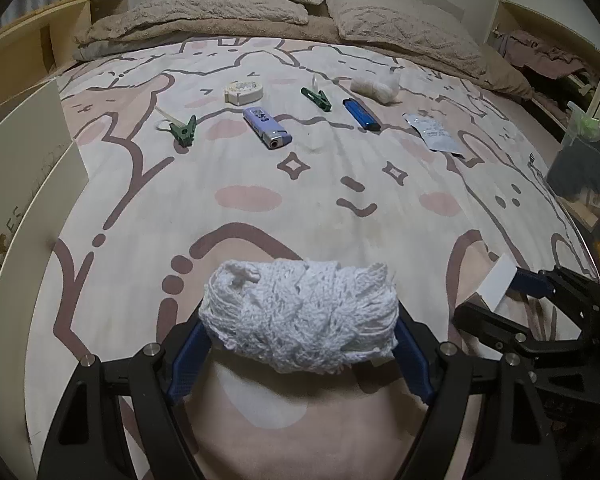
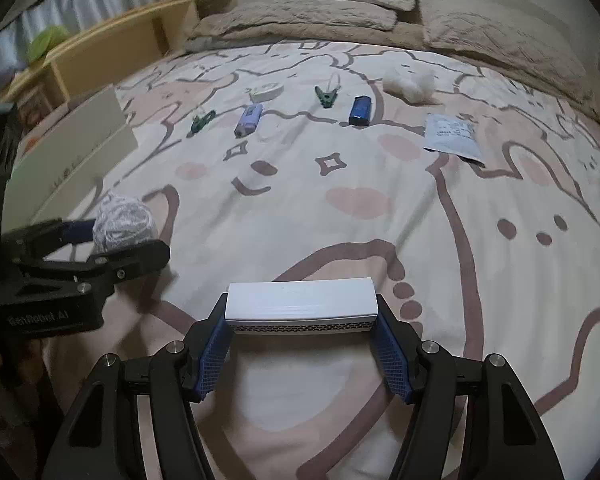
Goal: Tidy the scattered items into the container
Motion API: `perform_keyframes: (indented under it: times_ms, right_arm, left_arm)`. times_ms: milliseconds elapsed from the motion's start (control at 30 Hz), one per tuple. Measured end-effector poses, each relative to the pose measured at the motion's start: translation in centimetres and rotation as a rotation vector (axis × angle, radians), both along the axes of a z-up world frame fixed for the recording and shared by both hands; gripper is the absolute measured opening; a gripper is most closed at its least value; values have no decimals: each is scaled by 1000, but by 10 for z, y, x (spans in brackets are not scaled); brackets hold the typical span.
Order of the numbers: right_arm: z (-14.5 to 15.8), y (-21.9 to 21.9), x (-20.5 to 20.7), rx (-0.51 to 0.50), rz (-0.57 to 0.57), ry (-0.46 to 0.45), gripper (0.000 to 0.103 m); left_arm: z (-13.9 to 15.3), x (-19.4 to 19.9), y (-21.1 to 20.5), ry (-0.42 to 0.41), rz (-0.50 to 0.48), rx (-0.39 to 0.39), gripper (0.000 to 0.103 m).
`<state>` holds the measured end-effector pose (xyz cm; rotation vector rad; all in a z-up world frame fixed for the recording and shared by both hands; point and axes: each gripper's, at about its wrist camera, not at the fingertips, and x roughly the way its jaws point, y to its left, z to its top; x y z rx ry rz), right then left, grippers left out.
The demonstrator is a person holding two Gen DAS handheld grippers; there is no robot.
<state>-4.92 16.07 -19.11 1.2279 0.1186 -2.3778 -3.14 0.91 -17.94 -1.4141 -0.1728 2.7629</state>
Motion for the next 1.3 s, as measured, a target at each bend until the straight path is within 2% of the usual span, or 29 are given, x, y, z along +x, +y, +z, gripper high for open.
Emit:
perform_keyframes:
  times_ms: [300, 533, 767, 867, 1300]
  right_arm:
    - [14, 7, 13, -52, -77, 28, 67]
    - [31, 12, 34, -95, -120, 71, 67]
    - [54, 25, 49, -160, -163, 120, 67]
    - [63, 25, 50, -195, -167, 129, 67]
    - [104, -7, 52, -249, -115, 203, 67]
  left_arm:
    - [14, 7, 0, 53, 3, 11, 81]
    - [39, 24, 1, 126, -4, 26, 81]
    - [65, 45, -13, 200, 38, 39, 81]
    - [77, 52, -21, 235, 84, 32, 81]
    - [124, 71, -70, 340, 157, 50, 81]
